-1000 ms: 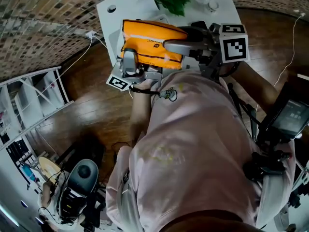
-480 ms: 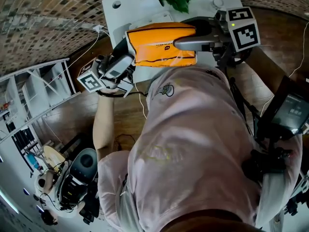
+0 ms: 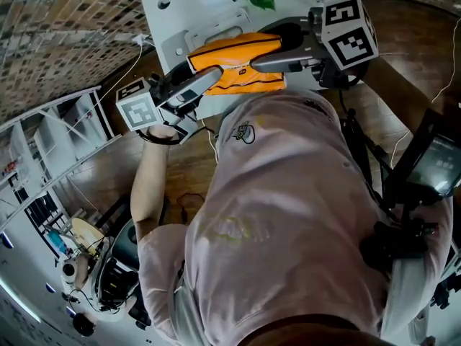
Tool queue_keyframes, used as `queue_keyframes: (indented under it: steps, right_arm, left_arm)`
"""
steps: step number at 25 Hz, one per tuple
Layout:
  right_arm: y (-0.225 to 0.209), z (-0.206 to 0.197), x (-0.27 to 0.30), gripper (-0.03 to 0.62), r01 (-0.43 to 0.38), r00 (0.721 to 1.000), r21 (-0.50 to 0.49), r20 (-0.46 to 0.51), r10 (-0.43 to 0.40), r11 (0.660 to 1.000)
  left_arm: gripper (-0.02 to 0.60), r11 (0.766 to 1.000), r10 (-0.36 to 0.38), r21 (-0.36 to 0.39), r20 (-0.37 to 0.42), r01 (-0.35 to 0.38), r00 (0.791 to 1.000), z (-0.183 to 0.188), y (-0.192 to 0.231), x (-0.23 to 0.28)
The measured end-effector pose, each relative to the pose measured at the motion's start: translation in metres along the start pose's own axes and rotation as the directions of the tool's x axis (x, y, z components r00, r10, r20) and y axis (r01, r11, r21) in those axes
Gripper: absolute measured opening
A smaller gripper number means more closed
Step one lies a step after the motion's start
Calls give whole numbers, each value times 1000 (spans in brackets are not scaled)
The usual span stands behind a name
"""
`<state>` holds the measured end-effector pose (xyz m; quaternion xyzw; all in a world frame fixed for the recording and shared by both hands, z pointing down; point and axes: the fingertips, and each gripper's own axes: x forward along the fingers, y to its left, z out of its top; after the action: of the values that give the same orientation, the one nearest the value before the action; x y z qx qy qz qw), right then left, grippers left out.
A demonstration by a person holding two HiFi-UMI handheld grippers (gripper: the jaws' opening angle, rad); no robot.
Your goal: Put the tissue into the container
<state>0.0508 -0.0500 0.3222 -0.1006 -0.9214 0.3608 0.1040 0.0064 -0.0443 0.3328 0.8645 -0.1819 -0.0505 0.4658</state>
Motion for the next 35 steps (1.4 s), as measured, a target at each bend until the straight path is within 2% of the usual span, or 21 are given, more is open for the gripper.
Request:
queue_keyframes:
  steps: [3, 7, 10, 13, 15, 17, 18, 20, 21, 22, 24, 25, 26, 29, 31, 33, 35]
  right_arm:
    - [-24, -11, 0, 236, 31, 999, 61, 35, -33, 998]
    - [-60, -27, -4, 273, 111, 992, 55, 60, -114, 992]
    - [-94, -33, -24, 273, 186, 972, 113, 126, -200, 976]
    - [-124, -33, -73, 251, 276, 915, 233, 234, -329, 932]
    - [-136, -37, -106, 242, 320, 868, 293, 291, -402, 901]
    - [-144, -45, -130, 239, 340, 831, 333, 331, -446, 880]
    - [-147, -50, -140, 230, 358, 812, 351, 341, -474, 865]
    - [-154, -60, -157, 222, 414, 769, 381, 340, -542, 827]
    - [-156, -66, -163, 218, 434, 755, 389, 336, -563, 813]
    - [-156, -71, -165, 215, 441, 749, 395, 333, -573, 806]
    - [-156, -82, -165, 215, 434, 753, 405, 326, -571, 805]
    - [-156, -87, -164, 215, 430, 757, 408, 324, -568, 806]
    - [-156, -91, -164, 215, 428, 759, 410, 322, -567, 805]
    - [-157, -101, -166, 215, 423, 754, 438, 316, -576, 794]
    - [-159, -106, -167, 215, 408, 750, 461, 323, -577, 788]
    - [-162, -109, -169, 215, 398, 747, 475, 330, -578, 785]
    - [-165, -109, -171, 215, 383, 742, 484, 346, -575, 786]
  left_arm:
    - [243, 997, 18, -70, 79, -13, 997, -10, 25, -2]
    - [236, 993, 65, -103, 125, -52, 990, -23, 53, -4]
    - [236, 985, 119, -148, 173, -93, 978, -18, 83, -15]
    - [236, 963, 193, -228, 219, -142, 957, -6, 130, -36]
    - [235, 940, 282, -245, 159, -239, 946, -7, 173, -50]
    - [235, 914, 364, -225, 86, -338, 927, -8, 207, -54]
    - [235, 896, 400, -237, 66, -375, 914, -8, 221, -53]
    - [235, 856, 453, -306, 58, -416, 890, -9, 242, -48]
    - [236, 848, 463, -321, 58, -423, 884, -8, 249, -43]
    - [236, 850, 464, -311, 58, -426, 884, -7, 253, -38]
    - [237, 858, 471, -249, 32, -449, 882, -8, 263, -28]
    - [239, 850, 493, -211, -3, -483, 870, -13, 269, -25]
    - [239, 832, 527, -170, -53, -528, 848, -20, 276, -23]
    - [254, 763, 623, -72, -184, -642, 760, -38, 290, -24]
    - [274, 740, 651, -19, -230, -672, 723, -39, 288, -25]
    - [307, 719, 678, 64, -278, -692, 680, -39, 285, -27]
    - [340, 699, 704, 132, -298, -702, 645, -35, 281, -29]
